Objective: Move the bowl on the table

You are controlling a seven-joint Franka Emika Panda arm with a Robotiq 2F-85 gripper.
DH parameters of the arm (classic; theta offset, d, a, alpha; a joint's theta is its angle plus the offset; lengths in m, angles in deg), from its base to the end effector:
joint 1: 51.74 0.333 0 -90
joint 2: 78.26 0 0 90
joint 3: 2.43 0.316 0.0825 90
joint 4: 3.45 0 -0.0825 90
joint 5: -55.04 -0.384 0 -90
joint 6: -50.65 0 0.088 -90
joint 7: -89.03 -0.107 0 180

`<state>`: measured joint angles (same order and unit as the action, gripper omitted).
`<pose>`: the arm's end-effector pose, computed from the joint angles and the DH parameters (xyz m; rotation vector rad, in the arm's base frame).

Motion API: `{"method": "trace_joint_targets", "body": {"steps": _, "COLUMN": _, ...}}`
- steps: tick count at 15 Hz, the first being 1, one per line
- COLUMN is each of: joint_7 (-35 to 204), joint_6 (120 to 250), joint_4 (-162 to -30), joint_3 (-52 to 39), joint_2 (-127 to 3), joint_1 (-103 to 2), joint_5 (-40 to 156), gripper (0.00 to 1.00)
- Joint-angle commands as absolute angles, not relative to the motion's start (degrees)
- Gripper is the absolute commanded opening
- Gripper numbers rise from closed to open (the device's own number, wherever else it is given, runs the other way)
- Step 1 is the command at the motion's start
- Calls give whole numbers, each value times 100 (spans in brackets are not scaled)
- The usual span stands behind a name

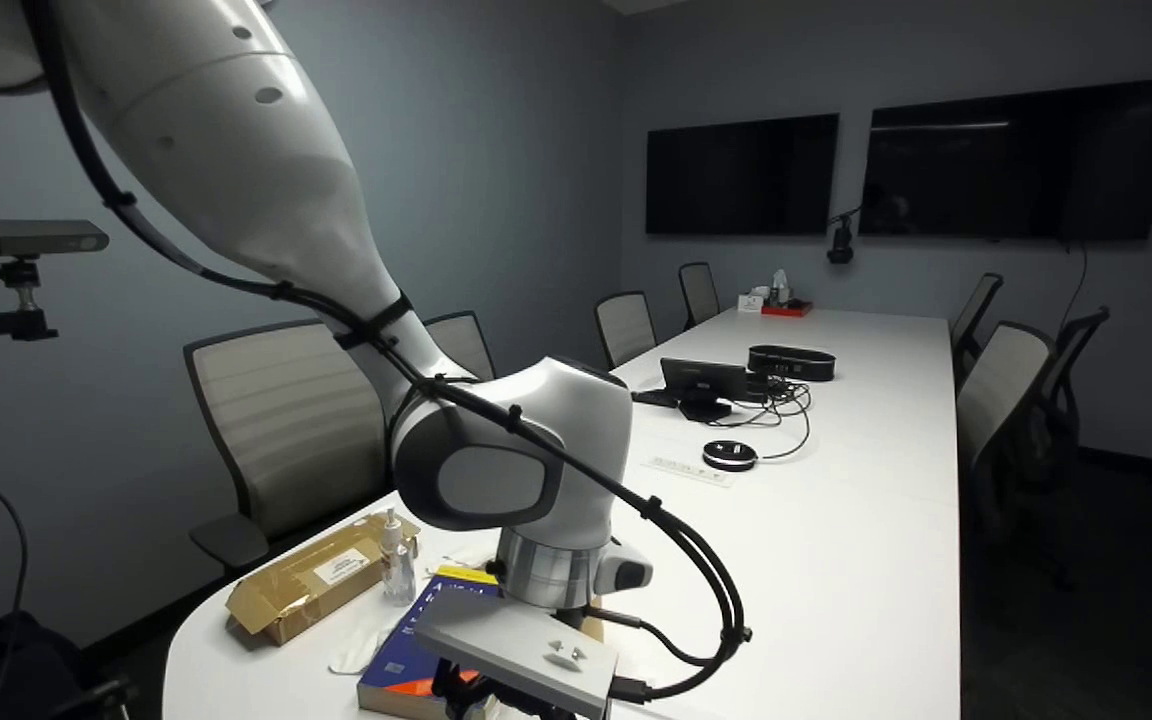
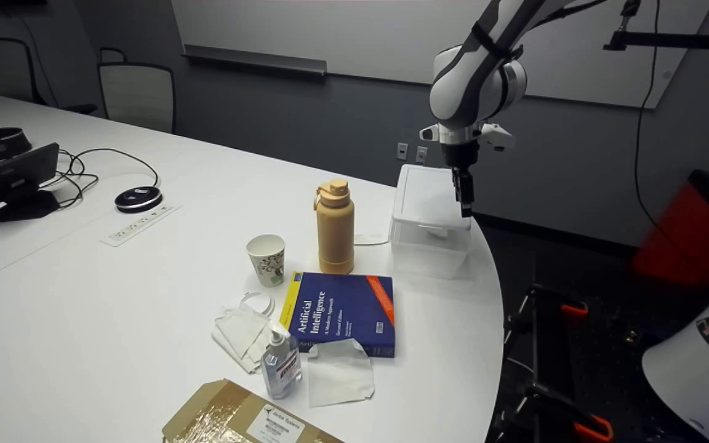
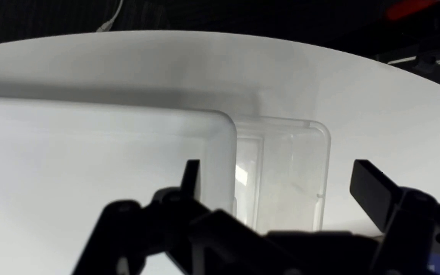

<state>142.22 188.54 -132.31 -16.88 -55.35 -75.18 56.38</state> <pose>0.4030 -0.3209 0.1743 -3.0011 -0.4445 0.3690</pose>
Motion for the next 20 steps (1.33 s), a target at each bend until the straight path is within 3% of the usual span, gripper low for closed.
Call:
{"method": "trace_joint_targets", "body": {"steps": 1, "joint_7": 14467, "joint_6": 18945, "joint_4": -12957, "joint_3": -1477, "joint_2": -5190, "joint_1": -7658, "joint_5": 5694, "gripper": 100}}
{"method": "trace_joint_targets", "body": {"steps": 20, "joint_7": 14506, "joint_6": 19003, "joint_4": -12639, "joint_3": -1174, "joint_2": -4618, "joint_1": -7637, "joint_5": 6068, "gripper": 100}}
